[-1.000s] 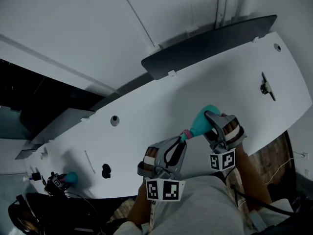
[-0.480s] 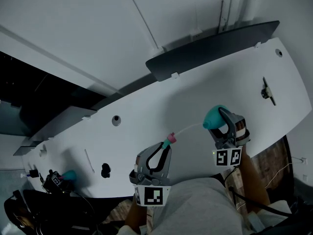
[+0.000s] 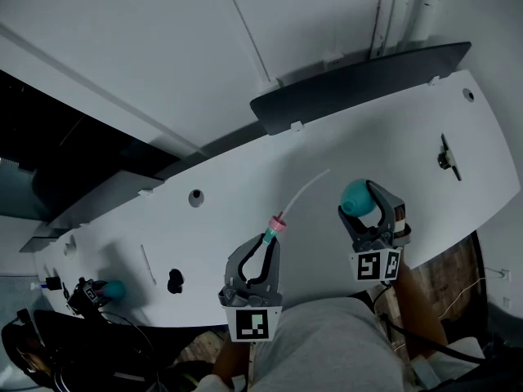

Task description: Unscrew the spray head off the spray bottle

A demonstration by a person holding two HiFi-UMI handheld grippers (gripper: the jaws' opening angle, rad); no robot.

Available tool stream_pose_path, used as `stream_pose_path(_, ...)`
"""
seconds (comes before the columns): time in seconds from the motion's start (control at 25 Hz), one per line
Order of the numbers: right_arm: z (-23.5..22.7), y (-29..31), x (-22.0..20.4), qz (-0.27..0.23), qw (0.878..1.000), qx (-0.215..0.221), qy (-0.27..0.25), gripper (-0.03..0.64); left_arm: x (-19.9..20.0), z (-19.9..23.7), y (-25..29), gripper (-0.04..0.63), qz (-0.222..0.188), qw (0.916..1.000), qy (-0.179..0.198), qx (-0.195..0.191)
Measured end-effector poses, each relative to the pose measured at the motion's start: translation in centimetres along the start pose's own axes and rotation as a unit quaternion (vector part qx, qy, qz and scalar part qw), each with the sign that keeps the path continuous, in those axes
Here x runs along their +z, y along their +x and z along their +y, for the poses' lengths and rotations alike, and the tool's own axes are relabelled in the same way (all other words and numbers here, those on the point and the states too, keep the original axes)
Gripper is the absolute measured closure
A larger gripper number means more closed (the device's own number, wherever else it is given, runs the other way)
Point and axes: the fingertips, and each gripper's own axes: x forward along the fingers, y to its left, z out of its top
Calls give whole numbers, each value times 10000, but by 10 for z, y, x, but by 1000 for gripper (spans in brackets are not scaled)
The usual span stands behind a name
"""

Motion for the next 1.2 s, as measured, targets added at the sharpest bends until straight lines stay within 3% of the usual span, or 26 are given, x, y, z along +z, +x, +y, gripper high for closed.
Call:
stream_pose_path(0.12,0,2,10,16,9977,-26,677,218,0,8,4,523,-43,9992,-194,358)
stream_pose_path(0.28,-9,4,28,81,9860,-99,1660,218,0,14,18,523,-147,9945,-505,905)
stream_pose_path(0.48,-17,1,68,-348,9733,-77,2268,216,-1,13,40,523,-372,9808,-1493,1196)
stream_pose_path(0.76,-19,-18,119,-894,9630,-301,2525,216,3,19,41,523,-597,9748,-1829,1133)
stream_pose_path(1.04,-17,-48,130,-719,9362,-624,3382,215,13,20,18,523,-1005,9687,-2059,951)
stream_pose_path(1.2,-15,-77,130,-797,9250,-854,3615,215,22,0,-3,523,-1204,9691,-2025,736)
